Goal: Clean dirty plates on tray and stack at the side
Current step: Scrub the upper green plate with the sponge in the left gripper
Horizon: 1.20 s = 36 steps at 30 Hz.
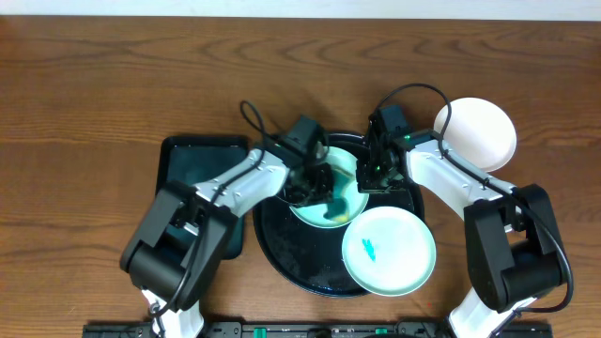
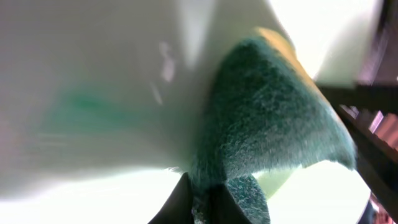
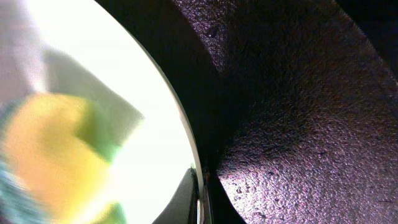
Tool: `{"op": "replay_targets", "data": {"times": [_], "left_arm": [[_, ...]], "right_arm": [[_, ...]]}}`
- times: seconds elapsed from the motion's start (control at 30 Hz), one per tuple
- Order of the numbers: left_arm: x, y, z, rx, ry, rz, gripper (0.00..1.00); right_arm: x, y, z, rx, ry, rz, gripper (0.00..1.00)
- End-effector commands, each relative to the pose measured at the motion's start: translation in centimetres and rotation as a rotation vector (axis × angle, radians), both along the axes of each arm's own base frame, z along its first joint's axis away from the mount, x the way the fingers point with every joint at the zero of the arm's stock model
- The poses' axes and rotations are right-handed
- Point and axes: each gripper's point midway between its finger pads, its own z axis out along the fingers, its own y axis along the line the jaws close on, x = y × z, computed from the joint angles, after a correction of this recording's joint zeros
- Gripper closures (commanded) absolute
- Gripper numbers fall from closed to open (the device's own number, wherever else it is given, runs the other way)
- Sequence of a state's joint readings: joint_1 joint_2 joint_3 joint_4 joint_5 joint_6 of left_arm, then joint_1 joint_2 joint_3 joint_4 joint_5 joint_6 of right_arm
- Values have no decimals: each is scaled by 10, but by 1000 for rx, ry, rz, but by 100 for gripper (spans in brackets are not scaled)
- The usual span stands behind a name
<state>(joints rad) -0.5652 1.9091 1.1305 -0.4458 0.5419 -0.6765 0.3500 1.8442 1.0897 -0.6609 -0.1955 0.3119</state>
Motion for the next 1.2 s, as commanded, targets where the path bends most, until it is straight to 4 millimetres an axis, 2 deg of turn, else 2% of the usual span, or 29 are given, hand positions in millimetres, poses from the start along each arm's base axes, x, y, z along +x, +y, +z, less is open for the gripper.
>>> {"op": "replay_targets", "data": {"times": [0.0, 0.17, 0.37, 0.47, 0.6, 0.7, 0.97, 1.17], "left_arm": [[26, 74, -34, 278, -52, 134, 93], [44, 119, -38, 403, -83, 229, 93], [47, 158, -40, 519, -76, 292, 93], [45, 172, -40, 589, -75, 311, 93], [35, 175, -40, 614, -42, 298, 93], [19, 160, -41, 528, 30, 217, 93], [-23, 82, -19, 85, 163, -69, 93], [-33, 39, -5, -68, 145, -156, 93]], "right_arm": [[-18, 6, -9, 4, 54, 18, 99], [-19, 5, -9, 2, 59, 16, 99], [-20, 5, -9, -3, 61, 17, 99], [-20, 4, -9, -3, 62, 17, 99], [-19, 3, -9, -6, 60, 15, 99], [-19, 3, -9, -6, 60, 15, 99], [-18, 3, -9, -8, 54, 18, 99], [-19, 3, -9, -8, 56, 18, 99]]}}
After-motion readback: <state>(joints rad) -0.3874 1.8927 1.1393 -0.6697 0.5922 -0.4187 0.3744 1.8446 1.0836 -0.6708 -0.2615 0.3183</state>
